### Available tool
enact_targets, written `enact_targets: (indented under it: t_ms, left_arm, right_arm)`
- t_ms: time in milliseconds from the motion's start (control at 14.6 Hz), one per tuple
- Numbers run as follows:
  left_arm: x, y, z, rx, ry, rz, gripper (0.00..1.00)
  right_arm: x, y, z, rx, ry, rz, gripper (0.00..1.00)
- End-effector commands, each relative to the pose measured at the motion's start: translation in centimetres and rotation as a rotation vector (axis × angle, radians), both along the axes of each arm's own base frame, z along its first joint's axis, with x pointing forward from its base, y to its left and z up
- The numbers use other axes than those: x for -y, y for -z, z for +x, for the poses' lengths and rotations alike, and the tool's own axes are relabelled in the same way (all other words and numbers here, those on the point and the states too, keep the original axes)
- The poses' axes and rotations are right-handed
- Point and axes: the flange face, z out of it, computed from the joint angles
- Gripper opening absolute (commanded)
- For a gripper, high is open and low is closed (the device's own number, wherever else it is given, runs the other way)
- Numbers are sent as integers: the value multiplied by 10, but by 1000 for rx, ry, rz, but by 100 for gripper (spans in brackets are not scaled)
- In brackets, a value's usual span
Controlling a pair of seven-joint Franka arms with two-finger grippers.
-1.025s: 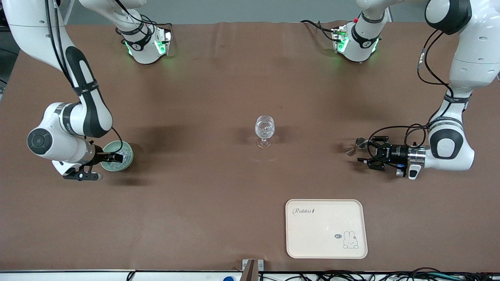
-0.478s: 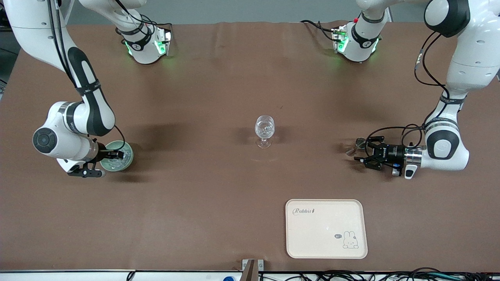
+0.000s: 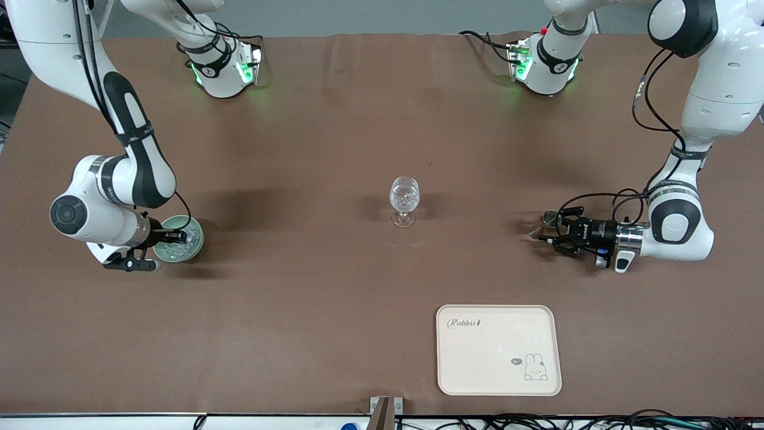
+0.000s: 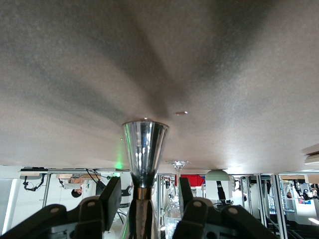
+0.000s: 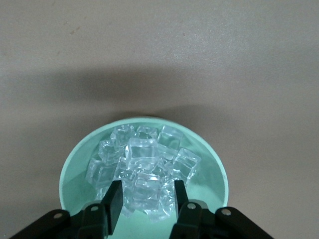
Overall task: Pour wine and add ice with both arms
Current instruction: 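Lift the ice cube with the right gripper while the left gripper lifts the jigger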
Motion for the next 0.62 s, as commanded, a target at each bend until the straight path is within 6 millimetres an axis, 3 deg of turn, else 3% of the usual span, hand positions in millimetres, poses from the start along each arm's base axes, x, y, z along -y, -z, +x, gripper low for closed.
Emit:
enact_targets:
  t_ms: [0, 137, 342, 547]
  left_arm:
    - [1, 3, -1, -19, -12, -25, 46]
    - [1, 3, -2, -21, -14, -26, 42]
    - [-2, 5, -2, -24, -19, -25, 34]
    - [-6, 5, -4, -31, -23, -34, 28]
  right_arm:
    - [-1, -7, -8, 5, 19, 8, 27]
    - [-2, -7, -8, 5, 18, 8, 18]
    - [-2, -11, -6, 12, 22, 8, 12]
    - [-2, -38, 4, 50, 57, 4, 9]
